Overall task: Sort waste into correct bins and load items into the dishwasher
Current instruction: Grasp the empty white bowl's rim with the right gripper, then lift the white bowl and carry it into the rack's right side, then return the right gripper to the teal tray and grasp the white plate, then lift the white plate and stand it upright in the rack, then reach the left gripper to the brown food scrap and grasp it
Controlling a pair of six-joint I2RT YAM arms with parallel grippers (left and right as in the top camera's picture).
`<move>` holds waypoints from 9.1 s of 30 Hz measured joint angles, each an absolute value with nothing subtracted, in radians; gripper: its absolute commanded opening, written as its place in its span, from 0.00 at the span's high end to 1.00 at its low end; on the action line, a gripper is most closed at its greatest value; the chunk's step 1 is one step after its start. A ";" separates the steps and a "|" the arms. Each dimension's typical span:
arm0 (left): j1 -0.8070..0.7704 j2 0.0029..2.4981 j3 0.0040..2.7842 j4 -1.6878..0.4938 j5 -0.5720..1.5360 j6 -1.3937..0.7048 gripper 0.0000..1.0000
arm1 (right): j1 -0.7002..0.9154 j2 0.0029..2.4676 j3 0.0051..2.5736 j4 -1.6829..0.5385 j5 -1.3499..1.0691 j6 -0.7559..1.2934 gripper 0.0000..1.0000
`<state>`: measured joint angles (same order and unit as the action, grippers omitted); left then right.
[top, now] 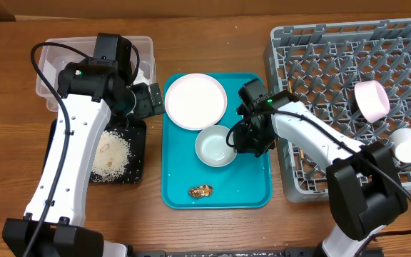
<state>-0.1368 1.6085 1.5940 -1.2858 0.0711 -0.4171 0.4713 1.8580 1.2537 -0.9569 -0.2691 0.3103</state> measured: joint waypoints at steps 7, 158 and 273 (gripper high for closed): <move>-0.137 1.608 1.594 -1.286 0.071 -0.417 0.00 | 0.471 1.858 1.254 -0.961 -0.234 0.353 0.82; 0.058 1.608 1.592 -1.335 0.032 -0.439 0.00 | 0.470 2.141 1.589 -0.750 -0.167 0.395 0.50; -0.653 1.927 1.489 -1.460 0.093 -0.252 0.00 | -0.028 1.554 1.576 -1.295 -0.031 0.290 0.00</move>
<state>-0.6529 1.9266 1.4895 -1.4605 0.0933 -0.2516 -0.0284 1.5543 1.5761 -1.2953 -0.0307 0.2905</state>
